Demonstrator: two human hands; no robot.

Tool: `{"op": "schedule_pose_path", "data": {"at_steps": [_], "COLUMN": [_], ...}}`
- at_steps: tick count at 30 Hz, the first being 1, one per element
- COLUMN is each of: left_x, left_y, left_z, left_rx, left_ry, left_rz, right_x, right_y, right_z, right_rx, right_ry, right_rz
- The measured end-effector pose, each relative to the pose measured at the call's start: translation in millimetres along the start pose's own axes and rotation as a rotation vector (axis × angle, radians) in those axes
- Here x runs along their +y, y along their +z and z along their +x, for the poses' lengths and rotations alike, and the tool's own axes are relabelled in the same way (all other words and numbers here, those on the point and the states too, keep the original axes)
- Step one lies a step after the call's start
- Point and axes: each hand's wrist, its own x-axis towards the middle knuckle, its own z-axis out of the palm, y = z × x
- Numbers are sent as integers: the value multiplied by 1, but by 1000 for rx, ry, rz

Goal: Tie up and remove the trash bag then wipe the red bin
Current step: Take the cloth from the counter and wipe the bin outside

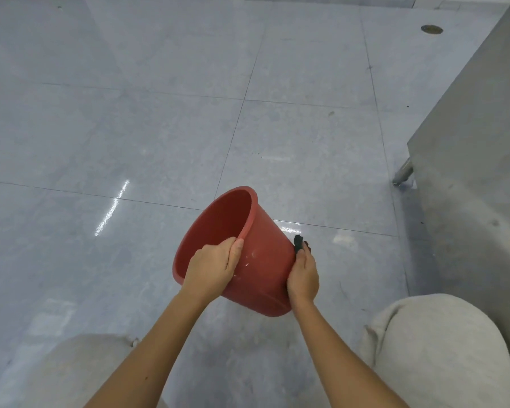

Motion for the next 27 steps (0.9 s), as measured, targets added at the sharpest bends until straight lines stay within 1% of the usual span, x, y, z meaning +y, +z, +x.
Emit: {"op": "schedule_pose_path", "data": {"at_steps": [1, 3, 4, 6, 7, 9, 11, 14, 17, 18, 19, 20, 21, 23, 24, 25, 27], "left_x": [0, -2, -4, -9, -11, -14, -15, -17, -16, -13, -10, -7, -4, 1, 2, 2, 4], "left_y": [1, 4, 4, 5, 5, 8, 9, 8, 6, 5, 5, 5, 5, 3, 3, 2, -1], "left_z": [3, 9, 11, 14, 14, 12, 9, 5, 8, 9, 10, 11, 12, 14, 15, 17, 23], "left_rx": [11, 46, 60, 78, 87, 114, 131, 141, 125, 118, 116, 119, 128, 149, 156, 150, 105], "left_ry": [-20, -65, -73, -46, -40, -62, -90, -116, -129, -139, -159, -188, -221, -273, -287, -305, -360], "left_rz": [-21, -97, -120, -114, -114, -136, -156, -165, -164, -168, -178, -192, -203, -201, -187, -171, -154], "right_x": [-1, -17, -28, -50, -58, -63, -56, -28, -14, -16, -20, -26, -33, -43, -43, -42, -36], "right_y": [6, 22, 31, 43, 46, 43, 34, 21, 14, 16, 20, 26, 33, 47, 50, 50, 44], "right_z": [-8, -31, -41, -50, -47, -30, -10, 13, 21, 19, 13, 2, -13, -48, -62, -69, -63], "right_rx": [51, 88, 69, -11, -42, -79, -96, -65, 48, 100, 148, 181, 190, 113, 42, -23, -90], "right_ry": [-53, -281, -401, -576, -632, -669, -599, -353, -19, 67, 82, 10, -130, -455, -574, -659, -735], "right_rz": [14, 10, 11, -3, -25, -76, -95, -102, -68, -54, -59, -77, -87, -74, -81, -100, -129]}}
